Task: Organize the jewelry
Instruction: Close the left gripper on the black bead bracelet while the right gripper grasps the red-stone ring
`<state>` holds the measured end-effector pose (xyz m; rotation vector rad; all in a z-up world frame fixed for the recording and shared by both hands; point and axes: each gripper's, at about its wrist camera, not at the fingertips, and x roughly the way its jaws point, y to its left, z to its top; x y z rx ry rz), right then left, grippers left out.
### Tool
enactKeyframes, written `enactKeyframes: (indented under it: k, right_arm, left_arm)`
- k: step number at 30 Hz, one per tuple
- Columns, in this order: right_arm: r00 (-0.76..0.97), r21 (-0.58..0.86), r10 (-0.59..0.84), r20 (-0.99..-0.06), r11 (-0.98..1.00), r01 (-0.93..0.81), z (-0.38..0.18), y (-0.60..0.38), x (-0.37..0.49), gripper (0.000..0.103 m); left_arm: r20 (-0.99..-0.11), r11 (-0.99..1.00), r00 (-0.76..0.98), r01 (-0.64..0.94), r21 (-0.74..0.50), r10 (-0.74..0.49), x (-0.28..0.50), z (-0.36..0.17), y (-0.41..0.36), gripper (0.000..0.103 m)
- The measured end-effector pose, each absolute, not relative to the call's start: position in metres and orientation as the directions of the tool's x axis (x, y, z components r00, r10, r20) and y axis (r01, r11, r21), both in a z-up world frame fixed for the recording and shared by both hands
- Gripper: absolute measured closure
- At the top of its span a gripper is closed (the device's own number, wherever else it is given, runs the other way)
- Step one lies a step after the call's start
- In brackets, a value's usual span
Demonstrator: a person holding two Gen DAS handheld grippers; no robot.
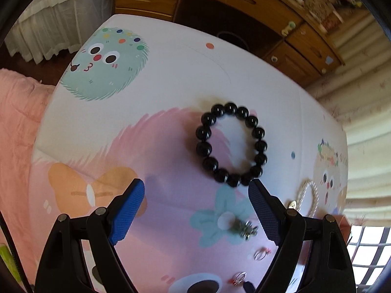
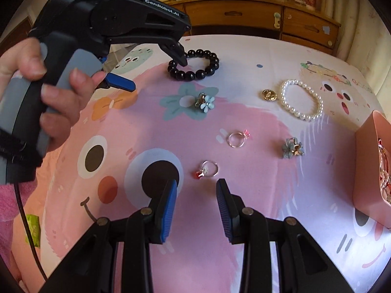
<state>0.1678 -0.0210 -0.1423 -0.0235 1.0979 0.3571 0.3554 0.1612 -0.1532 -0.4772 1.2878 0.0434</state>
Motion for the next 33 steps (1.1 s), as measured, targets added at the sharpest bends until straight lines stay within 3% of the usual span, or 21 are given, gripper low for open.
enactKeyframes:
  k: [11,14,16,18,20,25,33]
  right_arm:
    - [0.477,0.095,0.225,-0.849,0.955,-0.281,-0.144,-0.012,0.172,0.069]
    - [0.488,0.082,0.213,-0.847,0.958,-0.275,-0.145,-0.01,0.175,0.07]
    - [0.495,0.057,0.192,-0.848,0.96,-0.274,-0.145,-0.008,0.175,0.076]
    - [0.503,0.014,0.157,-0.85,0.961,-0.275,-0.146,-0.006,0.175,0.083]
    - [0.503,0.017,0.161,-0.849,0.96,-0.28,-0.146,-0.008,0.177,0.083]
    - [0.481,0.057,0.184,-0.857,0.962,-0.266,-0.144,-0.013,0.182,0.084]
    - [0.453,0.098,0.191,-0.871,0.97,-0.221,-0.144,-0.02,0.181,0.085]
  left_arm:
    - [-0.944,0.918,0.295,-0.314,-0.243,-0.149,0.381,-0.161,0.152,0.018]
    - [-0.95,0.934,0.292,-0.299,-0.197,-0.107,0.383,-0.162,0.147,0.026]
    - [-0.956,0.949,0.289,-0.283,-0.138,-0.053,0.386,-0.161,0.141,0.04]
    - [-0.956,0.959,0.293,-0.266,-0.098,-0.016,0.388,-0.16,0.138,0.047]
    - [-0.955,0.965,0.295,-0.254,-0.062,0.016,0.388,-0.16,0.135,0.054]
    - [-0.949,0.976,0.312,-0.214,-0.031,0.039,0.387,-0.156,0.132,0.09]
    - [-0.945,0.958,0.327,-0.264,-0.107,-0.015,0.371,-0.155,0.154,0.09]
